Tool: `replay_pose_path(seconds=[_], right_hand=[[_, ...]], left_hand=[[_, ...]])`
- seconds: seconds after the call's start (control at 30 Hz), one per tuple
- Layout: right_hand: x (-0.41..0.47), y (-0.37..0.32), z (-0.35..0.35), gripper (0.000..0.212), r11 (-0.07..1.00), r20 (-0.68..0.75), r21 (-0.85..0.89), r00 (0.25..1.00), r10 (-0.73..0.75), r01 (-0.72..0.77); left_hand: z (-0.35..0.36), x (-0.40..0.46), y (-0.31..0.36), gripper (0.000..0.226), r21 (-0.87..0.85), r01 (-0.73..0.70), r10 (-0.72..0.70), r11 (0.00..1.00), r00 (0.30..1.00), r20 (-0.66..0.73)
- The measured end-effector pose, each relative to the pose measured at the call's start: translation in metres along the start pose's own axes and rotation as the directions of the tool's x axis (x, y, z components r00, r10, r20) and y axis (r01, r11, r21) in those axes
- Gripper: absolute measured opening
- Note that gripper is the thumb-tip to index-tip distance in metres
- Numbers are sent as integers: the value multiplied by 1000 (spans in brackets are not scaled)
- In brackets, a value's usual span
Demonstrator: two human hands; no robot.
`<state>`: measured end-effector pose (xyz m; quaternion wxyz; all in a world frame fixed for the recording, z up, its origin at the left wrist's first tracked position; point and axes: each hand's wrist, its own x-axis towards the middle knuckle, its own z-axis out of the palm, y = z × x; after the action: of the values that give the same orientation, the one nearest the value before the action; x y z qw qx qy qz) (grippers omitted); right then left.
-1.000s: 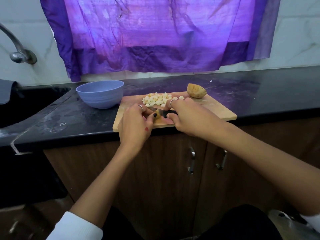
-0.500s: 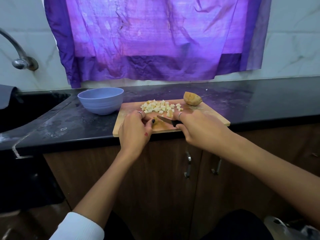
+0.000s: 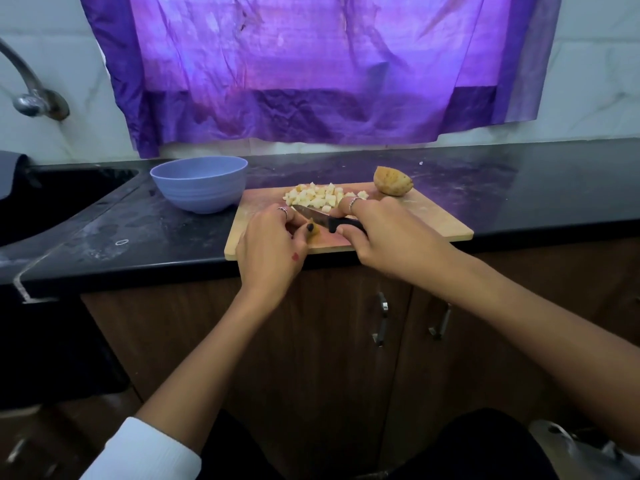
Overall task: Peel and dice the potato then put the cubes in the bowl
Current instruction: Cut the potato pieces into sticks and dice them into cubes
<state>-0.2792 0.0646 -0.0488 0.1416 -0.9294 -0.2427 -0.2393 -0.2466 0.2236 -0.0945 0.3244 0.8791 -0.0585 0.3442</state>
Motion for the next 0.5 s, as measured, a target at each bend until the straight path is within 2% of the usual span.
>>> replay_pose_path(seconds=[0.23, 0.5], right_hand=[[14, -6, 8, 29, 997, 73, -75, 997, -8, 14], [-20, -2, -2, 33, 989, 89, -144, 996, -15, 28]], left_hand=[[1, -1, 1, 9, 36, 20, -19, 999, 999, -27], [2, 1, 2, 10, 43, 34, -34, 999, 999, 0]])
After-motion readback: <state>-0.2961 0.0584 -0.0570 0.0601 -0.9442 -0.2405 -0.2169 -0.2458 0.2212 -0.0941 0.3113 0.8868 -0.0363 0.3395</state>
